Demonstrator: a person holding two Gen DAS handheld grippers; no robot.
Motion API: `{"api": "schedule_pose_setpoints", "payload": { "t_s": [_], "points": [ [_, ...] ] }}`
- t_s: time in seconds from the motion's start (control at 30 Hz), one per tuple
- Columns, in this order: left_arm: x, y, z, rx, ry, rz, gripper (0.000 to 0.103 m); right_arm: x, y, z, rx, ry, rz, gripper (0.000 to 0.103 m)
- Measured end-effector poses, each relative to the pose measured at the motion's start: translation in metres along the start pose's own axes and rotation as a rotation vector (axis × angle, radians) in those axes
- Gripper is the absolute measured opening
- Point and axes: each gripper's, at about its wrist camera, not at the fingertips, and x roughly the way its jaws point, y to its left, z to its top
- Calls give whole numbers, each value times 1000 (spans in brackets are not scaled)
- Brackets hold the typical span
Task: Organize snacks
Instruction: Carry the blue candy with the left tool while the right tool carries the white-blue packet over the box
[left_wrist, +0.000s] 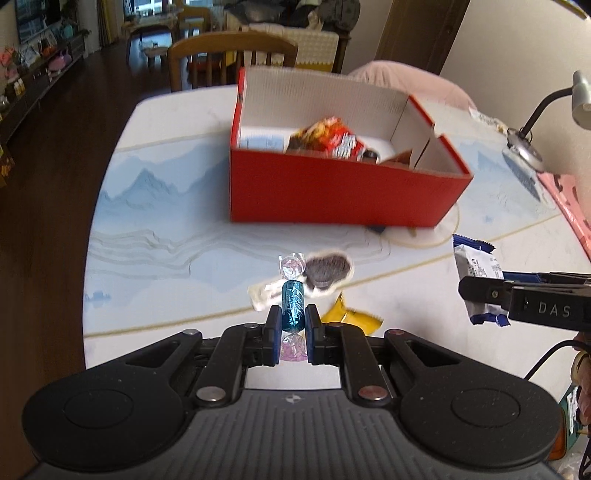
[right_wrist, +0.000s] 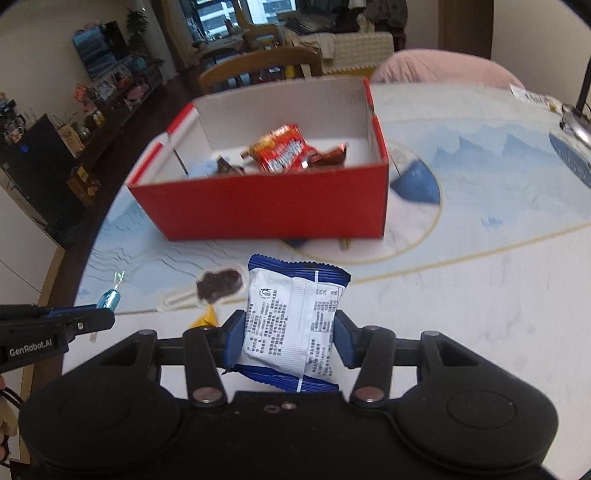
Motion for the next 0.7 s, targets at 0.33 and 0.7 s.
{"api": "schedule_pose_setpoints", "payload": {
  "t_s": [0.33,0.7],
  "points": [
    [-13,-9,40,14,-70,11,12,-9,-5,42,-43,-68,-3,49],
    [-12,-25,89,53,-125,39,12,-1,-12,94,-68,-117,19,49]
  ]
}}
